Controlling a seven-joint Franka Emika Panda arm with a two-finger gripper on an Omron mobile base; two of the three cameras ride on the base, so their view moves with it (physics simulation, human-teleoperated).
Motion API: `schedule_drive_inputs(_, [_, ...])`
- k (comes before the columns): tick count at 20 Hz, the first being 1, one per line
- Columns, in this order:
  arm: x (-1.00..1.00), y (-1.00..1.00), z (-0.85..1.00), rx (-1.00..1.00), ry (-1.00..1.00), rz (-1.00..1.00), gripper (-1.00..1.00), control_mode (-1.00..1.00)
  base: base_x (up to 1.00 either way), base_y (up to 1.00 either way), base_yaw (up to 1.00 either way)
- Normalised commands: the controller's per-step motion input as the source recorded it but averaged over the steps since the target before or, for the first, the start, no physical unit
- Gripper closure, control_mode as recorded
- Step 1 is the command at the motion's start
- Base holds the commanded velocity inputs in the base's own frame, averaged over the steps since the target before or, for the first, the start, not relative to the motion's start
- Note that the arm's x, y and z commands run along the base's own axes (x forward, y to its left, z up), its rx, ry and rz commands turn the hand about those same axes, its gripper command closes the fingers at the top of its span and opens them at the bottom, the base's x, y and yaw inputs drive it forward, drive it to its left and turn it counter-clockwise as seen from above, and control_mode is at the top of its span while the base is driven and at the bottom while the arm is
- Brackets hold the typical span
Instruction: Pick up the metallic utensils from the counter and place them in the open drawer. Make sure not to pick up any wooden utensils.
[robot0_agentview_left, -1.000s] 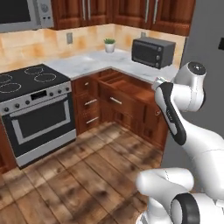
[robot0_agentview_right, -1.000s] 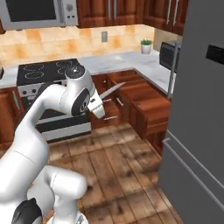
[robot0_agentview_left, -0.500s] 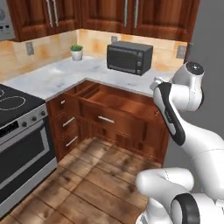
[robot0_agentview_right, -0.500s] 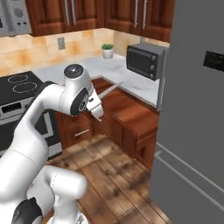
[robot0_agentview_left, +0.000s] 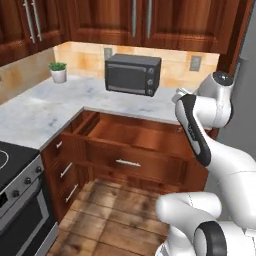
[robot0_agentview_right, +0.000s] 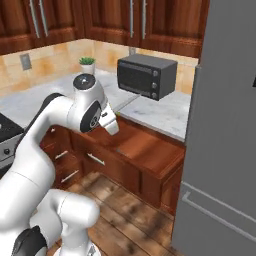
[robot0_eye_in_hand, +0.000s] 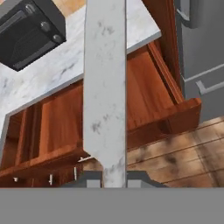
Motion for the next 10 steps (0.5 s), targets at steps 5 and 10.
schedule_drive_inputs(5, [0.0,0.0,0.0,0.0,0.0,0.0,1.0,1.0,0.5,0.03,-0.39])
schedule_drive_inputs(10, [0.0,0.0,0.0,0.0,0.0,0.0,1.0,1.0,0.1,0.11,-0.39])
